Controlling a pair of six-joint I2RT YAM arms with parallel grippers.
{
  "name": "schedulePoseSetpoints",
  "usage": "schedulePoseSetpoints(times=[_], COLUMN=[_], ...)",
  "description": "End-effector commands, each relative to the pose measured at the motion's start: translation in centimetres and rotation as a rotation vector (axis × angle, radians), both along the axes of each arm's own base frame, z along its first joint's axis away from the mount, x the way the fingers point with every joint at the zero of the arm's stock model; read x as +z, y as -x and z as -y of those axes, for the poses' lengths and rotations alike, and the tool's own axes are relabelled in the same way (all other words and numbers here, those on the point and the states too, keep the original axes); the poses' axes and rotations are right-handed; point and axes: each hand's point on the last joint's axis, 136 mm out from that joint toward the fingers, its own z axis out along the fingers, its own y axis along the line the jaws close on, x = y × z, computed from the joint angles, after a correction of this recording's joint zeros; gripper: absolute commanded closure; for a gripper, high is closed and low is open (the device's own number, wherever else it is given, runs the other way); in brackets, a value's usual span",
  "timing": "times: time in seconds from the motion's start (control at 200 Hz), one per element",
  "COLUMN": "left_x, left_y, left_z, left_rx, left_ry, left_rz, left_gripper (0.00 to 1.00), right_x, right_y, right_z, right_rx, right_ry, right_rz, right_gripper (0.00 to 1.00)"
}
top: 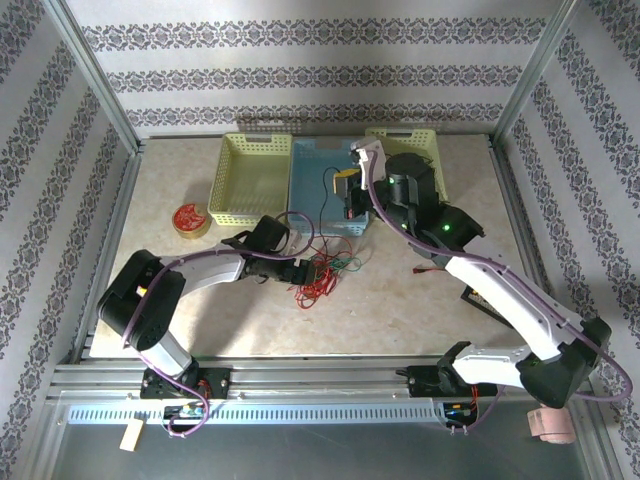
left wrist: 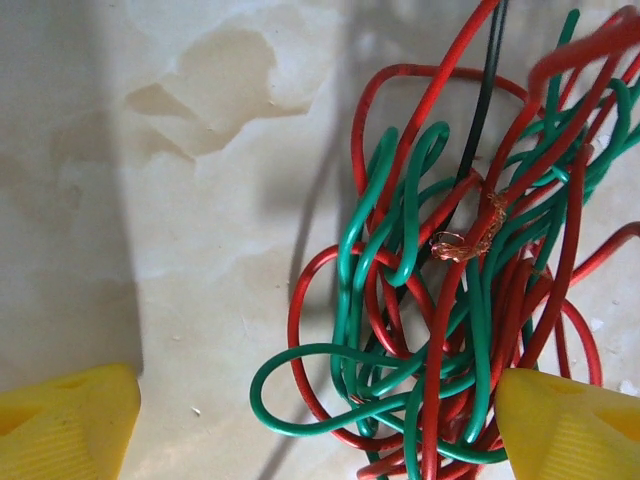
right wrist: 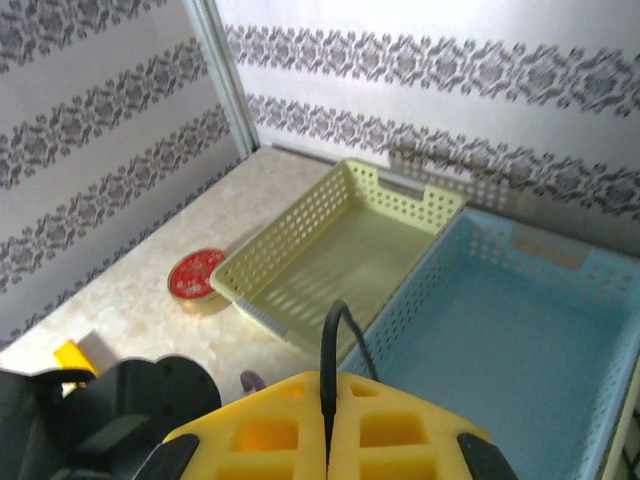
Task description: Untangle the cables
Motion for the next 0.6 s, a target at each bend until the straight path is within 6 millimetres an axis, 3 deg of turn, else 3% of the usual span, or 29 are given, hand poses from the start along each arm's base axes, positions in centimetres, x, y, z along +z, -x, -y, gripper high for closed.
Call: schedulePoseSetpoints(times=[0.0,0.215,0.39,0.485,0.595], left_x=[-1.2,-2.0,-2.3,-2.0,-1.4], left_y=[0.1,0.5,0.7,0.5,0.2], left_z=[-0.8,-1.2,-1.2,-1.1,-1.0], left_rx=[-0.008,-0.006,-0.004,0.002,0.009], left_ry=[-0.086,-0.104,-0.104,-0.099,-0.089], left_rz=[-0.006,-0.025,-0.034,-0.030,-0.009], left_gripper=[0.09,0.09,0.09,0.09,0.09], right_x=[6.4,12.3,14.7,14.4,11.9], right_y=[0.2,0.2,-1.8,-4.3,-7.7], right_z=[2.5,6.4,8.9,11.1,13.5], right_rx=[-0.072,-0.188,-0.317,-0.426,-0.530], right_ry=[-0.013,-0.029,-0.011,0.017,0.041], right_rz=[0.172,0.300,0.350,0.305,0.228], right_gripper=[1.00,1.00,1.00,1.00,1.00])
